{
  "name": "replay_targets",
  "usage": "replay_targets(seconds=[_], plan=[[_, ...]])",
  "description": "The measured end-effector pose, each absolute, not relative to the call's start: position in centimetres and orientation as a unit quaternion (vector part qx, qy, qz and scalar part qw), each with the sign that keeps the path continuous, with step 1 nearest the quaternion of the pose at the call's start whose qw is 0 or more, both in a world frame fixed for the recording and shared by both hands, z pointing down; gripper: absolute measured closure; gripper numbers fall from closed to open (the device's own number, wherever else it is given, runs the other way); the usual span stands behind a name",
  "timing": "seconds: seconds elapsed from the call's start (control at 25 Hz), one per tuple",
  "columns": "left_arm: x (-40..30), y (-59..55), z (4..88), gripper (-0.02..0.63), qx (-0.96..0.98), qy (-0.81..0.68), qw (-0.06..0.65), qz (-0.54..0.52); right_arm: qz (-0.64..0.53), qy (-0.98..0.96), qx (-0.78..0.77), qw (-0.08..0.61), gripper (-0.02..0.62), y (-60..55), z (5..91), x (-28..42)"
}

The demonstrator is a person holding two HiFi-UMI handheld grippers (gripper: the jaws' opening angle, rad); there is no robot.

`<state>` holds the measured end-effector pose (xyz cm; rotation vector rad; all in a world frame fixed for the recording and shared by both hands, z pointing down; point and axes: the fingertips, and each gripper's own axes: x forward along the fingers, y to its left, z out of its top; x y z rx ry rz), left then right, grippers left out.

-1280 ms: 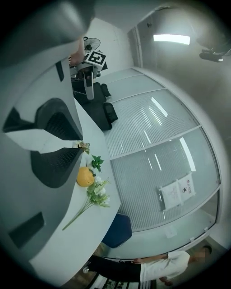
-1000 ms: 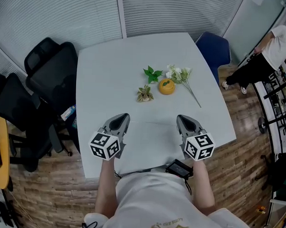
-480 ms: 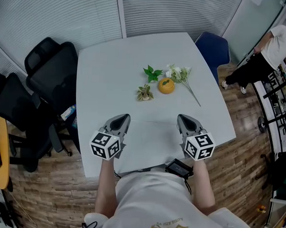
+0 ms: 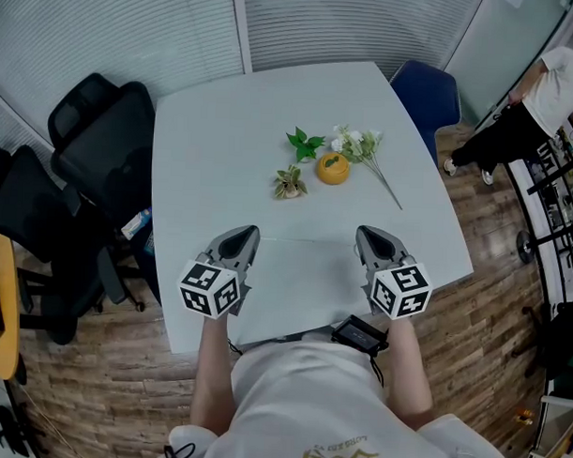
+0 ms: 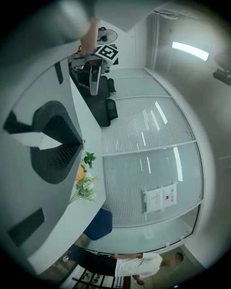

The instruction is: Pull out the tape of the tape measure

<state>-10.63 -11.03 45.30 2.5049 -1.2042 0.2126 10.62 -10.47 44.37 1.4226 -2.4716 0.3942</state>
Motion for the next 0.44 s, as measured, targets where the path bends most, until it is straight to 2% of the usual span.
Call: replay_targets(seconds=[0.44], plan=[[-10.95,-11.00,45.74,0.601,0.881,-0.430,0.184,0.075,0.131,-0.851,0.489,0.142,0.580,-10.39,44.69,10.73]])
